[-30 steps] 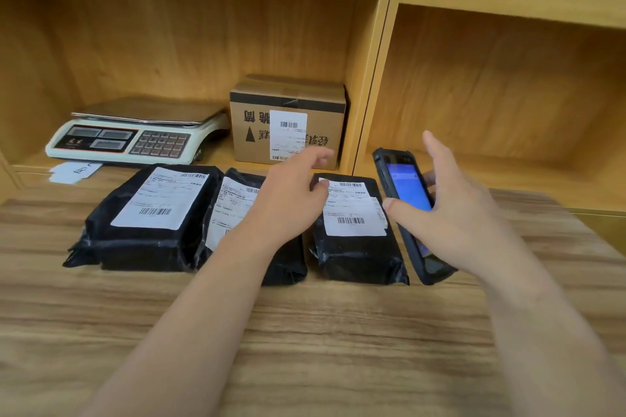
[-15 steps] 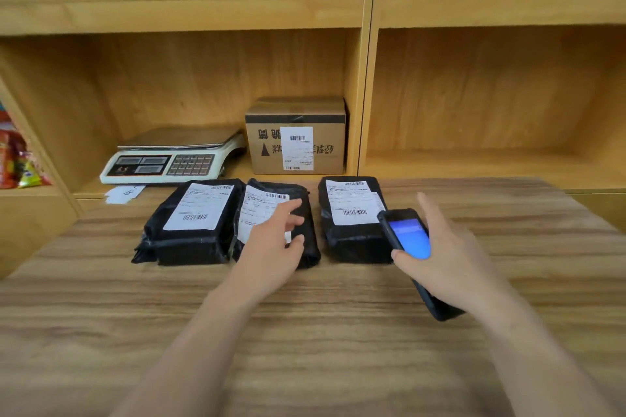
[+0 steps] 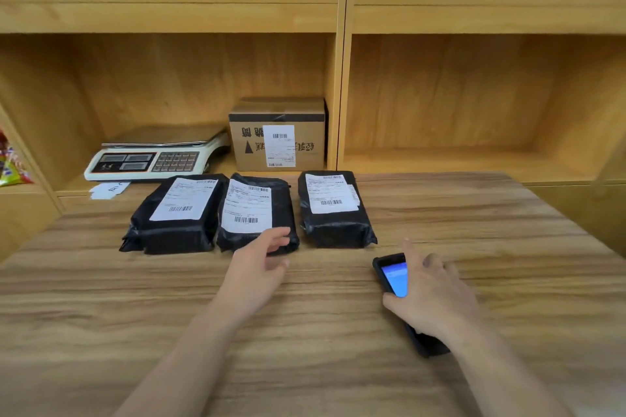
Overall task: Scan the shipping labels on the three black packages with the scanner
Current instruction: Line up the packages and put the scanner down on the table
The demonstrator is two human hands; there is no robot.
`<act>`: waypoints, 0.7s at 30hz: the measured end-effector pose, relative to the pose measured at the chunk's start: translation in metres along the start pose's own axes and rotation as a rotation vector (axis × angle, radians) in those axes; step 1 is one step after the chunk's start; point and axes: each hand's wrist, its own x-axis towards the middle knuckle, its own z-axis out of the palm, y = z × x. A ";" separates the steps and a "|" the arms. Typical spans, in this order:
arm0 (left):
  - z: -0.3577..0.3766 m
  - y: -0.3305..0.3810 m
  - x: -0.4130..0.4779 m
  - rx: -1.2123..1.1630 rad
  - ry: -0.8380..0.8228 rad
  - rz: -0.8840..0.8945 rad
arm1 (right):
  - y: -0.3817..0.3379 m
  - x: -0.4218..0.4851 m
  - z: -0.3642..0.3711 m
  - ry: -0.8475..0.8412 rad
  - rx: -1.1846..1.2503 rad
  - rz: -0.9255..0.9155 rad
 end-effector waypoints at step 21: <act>-0.023 0.034 -0.037 -0.269 -0.024 -0.118 | -0.004 -0.045 -0.040 0.107 0.515 -0.473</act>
